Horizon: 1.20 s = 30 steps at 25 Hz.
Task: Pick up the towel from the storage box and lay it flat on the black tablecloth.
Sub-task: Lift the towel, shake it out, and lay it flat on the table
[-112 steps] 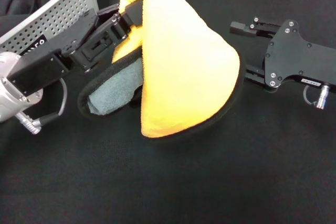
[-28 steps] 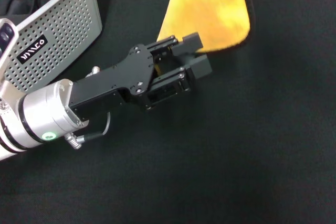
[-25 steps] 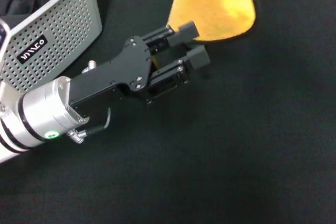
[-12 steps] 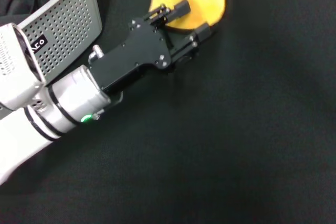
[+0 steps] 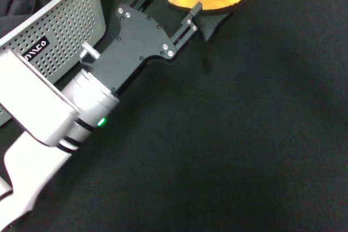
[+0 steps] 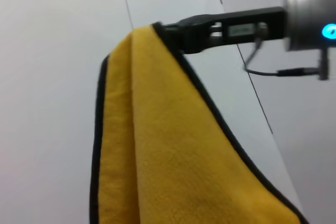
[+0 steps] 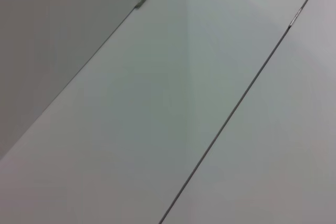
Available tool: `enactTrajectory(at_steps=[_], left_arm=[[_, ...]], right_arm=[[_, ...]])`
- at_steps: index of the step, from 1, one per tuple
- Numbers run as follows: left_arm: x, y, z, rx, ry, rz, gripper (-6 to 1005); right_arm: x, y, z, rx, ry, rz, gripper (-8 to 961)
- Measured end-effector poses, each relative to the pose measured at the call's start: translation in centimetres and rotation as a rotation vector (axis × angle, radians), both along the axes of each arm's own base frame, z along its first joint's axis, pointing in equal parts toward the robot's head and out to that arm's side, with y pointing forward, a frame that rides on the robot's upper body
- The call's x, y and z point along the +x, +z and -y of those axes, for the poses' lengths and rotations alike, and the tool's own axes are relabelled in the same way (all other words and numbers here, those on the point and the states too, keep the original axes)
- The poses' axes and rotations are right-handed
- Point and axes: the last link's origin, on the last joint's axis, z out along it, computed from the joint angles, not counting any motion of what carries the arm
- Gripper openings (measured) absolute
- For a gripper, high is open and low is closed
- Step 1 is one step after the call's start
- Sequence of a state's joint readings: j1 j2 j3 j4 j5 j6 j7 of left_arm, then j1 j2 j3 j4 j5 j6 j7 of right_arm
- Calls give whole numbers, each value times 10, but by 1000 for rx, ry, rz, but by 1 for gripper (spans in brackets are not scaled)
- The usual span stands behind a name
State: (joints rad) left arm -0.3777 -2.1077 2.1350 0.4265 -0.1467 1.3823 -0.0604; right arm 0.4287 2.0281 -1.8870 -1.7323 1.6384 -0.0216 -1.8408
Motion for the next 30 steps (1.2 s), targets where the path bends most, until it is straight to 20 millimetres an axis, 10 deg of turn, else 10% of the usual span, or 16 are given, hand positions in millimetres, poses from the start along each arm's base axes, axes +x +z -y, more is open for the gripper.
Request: enactTrajectory(at_steps=[30], left_arm=[[37,-17,0,384,53,-199,723]], right_arm=[[-32,4,-5,-66,11,-155,11]])
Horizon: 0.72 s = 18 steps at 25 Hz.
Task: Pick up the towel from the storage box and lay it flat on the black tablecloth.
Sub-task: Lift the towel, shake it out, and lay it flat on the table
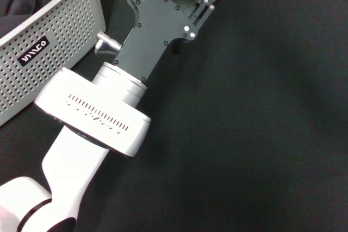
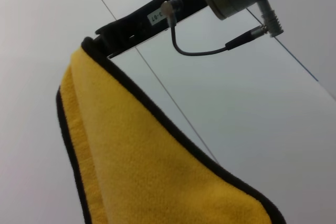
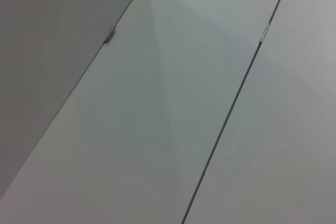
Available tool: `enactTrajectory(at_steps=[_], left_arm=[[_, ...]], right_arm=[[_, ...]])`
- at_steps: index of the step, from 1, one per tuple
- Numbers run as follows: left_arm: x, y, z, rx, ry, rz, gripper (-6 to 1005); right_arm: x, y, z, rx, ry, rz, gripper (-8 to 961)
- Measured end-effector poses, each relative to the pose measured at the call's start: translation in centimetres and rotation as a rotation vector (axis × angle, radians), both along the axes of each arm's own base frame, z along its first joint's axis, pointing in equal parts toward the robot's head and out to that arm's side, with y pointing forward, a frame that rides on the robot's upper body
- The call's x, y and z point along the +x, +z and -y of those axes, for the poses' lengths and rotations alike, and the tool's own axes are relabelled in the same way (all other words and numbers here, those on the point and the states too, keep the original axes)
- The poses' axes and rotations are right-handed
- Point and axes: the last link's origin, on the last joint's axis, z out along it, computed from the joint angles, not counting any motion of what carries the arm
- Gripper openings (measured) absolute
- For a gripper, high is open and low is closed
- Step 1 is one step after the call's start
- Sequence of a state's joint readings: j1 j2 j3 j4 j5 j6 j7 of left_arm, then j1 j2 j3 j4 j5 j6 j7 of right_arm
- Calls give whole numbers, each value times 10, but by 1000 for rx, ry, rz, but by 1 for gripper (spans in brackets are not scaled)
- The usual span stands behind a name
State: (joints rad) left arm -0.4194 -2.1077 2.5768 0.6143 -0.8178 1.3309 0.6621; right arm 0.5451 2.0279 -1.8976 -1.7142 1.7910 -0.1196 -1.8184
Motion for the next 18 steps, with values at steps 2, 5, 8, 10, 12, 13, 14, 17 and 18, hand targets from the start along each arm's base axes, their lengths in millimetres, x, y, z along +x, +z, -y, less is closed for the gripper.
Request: enactTrajectory(at_steps=[2,5,8,10,12,13,14,17,18], left_arm=[[-1,3,0,16,4,9,723],[-4,10,6,68,-2,31,723],[-6,15,11,113,-8,28,723],[-7,18,13,139,-8,27,723],[-8,19,15,150,-8,30,723],[-9,20,16,152,-8,32,722],[-9,20,16,154,-7,33,722],[-11,22,16,164,0,42,722],[-11,23,16,165,1,44,722]], right_arm=[[-1,1,0,-2,2,-5,11],[0,1,0,-1,-1,-7,11],[4,3,-1,3,-11,-9,11],[5,3,-1,3,-16,-8,11],[7,4,-3,6,-23,-9,11],[8,4,-3,8,-26,-10,11],[9,5,-4,10,-30,-11,11],[11,6,-4,11,-35,-11,11],[11,5,-4,10,-35,-11,10]])
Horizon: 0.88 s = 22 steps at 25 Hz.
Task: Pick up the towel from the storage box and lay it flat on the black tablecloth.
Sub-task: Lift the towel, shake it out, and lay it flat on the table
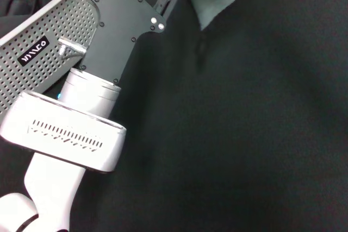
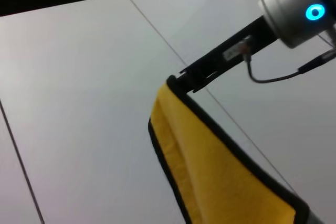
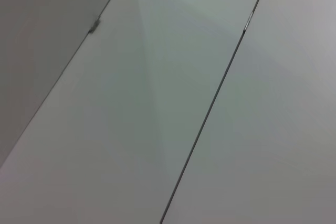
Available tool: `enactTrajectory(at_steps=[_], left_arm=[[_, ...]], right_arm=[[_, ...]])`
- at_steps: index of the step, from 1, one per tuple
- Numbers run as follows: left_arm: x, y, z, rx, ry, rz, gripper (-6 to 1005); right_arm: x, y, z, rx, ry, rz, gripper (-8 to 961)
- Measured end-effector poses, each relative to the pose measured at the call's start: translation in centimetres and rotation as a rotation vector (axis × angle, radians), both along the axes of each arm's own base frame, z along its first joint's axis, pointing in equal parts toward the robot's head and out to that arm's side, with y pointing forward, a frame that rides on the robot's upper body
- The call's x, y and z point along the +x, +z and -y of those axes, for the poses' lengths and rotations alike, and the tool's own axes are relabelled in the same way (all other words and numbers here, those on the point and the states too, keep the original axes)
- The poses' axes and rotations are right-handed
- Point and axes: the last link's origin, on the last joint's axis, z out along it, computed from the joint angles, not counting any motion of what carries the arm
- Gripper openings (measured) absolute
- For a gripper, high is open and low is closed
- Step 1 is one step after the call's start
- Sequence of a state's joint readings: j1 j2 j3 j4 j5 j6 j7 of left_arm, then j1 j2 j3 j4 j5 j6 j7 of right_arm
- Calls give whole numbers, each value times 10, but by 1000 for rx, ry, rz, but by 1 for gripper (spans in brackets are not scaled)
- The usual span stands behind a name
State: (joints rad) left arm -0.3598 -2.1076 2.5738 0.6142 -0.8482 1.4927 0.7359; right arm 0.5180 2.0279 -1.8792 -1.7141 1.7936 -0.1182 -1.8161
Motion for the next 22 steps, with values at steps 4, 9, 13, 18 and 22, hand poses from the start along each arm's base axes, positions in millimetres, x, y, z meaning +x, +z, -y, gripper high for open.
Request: enactTrajectory(at_steps=[4,9,13,18,22], left_arm=[[0,-3,-3,-19,6,-7,718],[4,-10,-3,-69,-12,-9,712],[5,-16,-3,-112,-12,-11,707],[10,-23,2,-143,-42,-34,702],[10,-21,0,-130,-35,-30,697]], right_arm=[[-3,-2,3,-6,13,1,10],[-10,0,5,-12,29,-12,10],[-17,1,7,-10,51,-16,10],[-23,3,5,-6,51,-34,10],[-26,1,6,-18,57,-37,10]])
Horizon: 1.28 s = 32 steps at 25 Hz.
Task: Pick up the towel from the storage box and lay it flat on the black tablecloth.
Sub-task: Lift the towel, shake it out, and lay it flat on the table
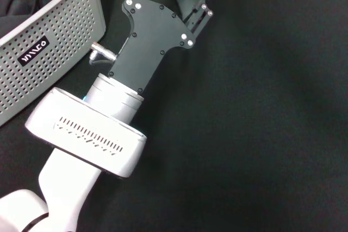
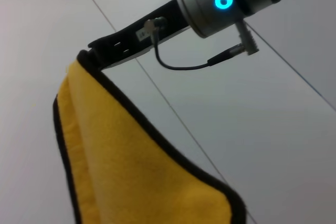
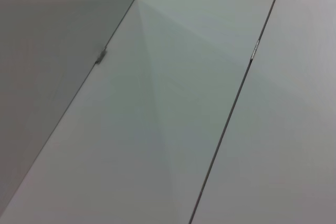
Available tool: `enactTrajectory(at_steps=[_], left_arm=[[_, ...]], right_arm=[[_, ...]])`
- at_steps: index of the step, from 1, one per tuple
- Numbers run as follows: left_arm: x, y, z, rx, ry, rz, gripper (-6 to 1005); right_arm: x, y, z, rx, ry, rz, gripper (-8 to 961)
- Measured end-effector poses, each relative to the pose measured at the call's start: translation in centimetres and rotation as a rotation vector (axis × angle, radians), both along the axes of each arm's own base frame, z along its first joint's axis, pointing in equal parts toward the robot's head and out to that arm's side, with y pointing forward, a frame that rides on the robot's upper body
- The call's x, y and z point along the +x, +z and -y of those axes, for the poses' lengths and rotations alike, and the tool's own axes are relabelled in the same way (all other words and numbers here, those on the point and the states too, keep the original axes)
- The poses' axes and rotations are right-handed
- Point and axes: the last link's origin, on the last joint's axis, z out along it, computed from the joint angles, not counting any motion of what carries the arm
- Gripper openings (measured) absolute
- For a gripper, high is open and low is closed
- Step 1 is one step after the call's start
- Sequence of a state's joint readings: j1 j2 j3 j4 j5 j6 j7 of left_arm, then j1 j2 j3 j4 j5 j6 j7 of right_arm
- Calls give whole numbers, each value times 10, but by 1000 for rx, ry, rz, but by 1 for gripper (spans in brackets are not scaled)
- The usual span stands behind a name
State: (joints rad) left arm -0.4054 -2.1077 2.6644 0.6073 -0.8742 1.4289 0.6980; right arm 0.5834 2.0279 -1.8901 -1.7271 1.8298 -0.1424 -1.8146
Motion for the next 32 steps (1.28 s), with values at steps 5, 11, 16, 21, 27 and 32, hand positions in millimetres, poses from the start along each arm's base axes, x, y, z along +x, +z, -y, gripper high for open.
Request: enactTrajectory(at_steps=[5,11,16,21,27,32], left_arm=[[1,5,-1,38,0,13,692],[6,11,2,72,-31,38,685],[5,14,5,83,-43,57,679],[5,14,4,82,-43,53,674],[4,13,5,81,-44,53,667],[5,13,6,70,-50,58,465]], right_arm=[[0,-3,2,-10,4,5,10],[3,-6,1,-16,-3,10,10],[6,-6,-2,-15,-15,14,10],[6,-6,-2,-11,-17,15,10],[9,-4,-3,-3,-25,16,10],[10,-4,-3,-1,-25,19,10]])
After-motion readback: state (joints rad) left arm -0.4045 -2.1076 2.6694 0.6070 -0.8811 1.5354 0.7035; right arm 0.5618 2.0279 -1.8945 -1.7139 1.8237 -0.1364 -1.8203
